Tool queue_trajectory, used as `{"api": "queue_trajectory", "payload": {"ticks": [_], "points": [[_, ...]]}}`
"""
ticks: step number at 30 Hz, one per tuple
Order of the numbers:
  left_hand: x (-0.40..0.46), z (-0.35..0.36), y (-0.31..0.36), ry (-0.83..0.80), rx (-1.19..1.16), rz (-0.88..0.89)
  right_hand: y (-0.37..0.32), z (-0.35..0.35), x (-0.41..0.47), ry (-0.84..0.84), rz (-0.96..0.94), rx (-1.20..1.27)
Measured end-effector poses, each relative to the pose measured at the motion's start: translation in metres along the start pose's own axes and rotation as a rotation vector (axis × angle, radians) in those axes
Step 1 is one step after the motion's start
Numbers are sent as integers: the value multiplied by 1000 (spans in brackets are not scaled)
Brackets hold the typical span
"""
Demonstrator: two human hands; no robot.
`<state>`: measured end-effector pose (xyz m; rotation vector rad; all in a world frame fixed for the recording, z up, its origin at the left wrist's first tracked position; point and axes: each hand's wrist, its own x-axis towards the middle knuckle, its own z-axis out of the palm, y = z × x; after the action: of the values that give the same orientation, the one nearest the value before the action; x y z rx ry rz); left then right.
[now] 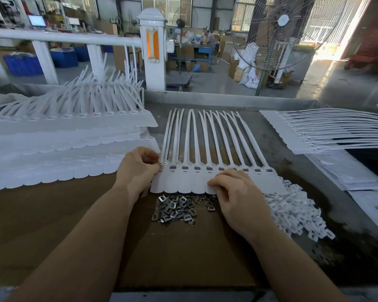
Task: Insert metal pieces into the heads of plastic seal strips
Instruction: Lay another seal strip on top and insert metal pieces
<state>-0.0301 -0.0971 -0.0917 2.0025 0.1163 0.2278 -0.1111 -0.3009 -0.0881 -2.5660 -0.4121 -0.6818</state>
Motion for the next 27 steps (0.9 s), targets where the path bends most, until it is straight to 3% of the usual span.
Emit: {"api": "queue_trajectory", "payload": {"ticks": [7,27], "points": [[2,-1,4,4,-119,-102,0,0,-1,-8,3,0],[-2,0,5,7,-81,-70,1,0,0,-28,25,1]]}}
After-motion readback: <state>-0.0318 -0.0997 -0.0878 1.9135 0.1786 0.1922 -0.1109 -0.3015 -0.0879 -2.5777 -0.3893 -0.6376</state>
